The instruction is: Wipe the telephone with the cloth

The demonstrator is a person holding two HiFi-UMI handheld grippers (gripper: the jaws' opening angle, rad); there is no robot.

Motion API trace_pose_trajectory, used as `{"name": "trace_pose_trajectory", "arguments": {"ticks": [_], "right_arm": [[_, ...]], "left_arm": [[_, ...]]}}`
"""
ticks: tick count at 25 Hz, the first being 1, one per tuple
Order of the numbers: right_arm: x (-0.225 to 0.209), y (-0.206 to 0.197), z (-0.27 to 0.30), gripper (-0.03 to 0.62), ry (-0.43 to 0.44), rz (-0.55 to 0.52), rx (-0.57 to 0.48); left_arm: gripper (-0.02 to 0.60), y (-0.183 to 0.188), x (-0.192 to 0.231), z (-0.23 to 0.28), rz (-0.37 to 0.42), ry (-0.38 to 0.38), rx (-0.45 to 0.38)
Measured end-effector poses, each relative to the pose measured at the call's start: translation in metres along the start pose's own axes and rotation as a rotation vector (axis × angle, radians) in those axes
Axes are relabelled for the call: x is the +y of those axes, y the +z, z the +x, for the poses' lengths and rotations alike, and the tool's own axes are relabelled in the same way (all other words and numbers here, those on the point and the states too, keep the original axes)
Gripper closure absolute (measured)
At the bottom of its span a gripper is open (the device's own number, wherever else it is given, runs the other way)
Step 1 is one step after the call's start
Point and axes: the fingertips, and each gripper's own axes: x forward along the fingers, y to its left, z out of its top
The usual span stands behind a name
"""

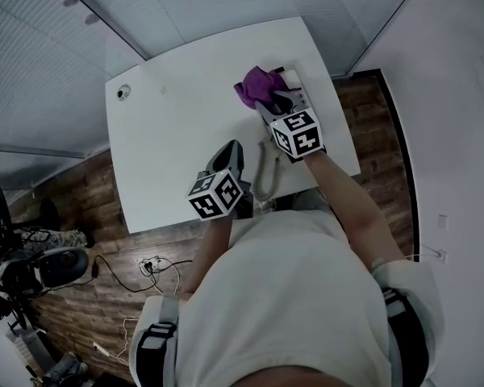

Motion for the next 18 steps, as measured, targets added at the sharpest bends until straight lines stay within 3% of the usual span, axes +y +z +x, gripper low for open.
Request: {"name": "trace_pose_trajectory", "arguments": {"ticks": [18], "right_arm": [[0.015,-0.039,-0.047,0.459,-0.009,0.025,0.001]], "left_arm": [[0.56,-0.01,-0.013,-0.017,0.028,-0.02,-0.007]]}}
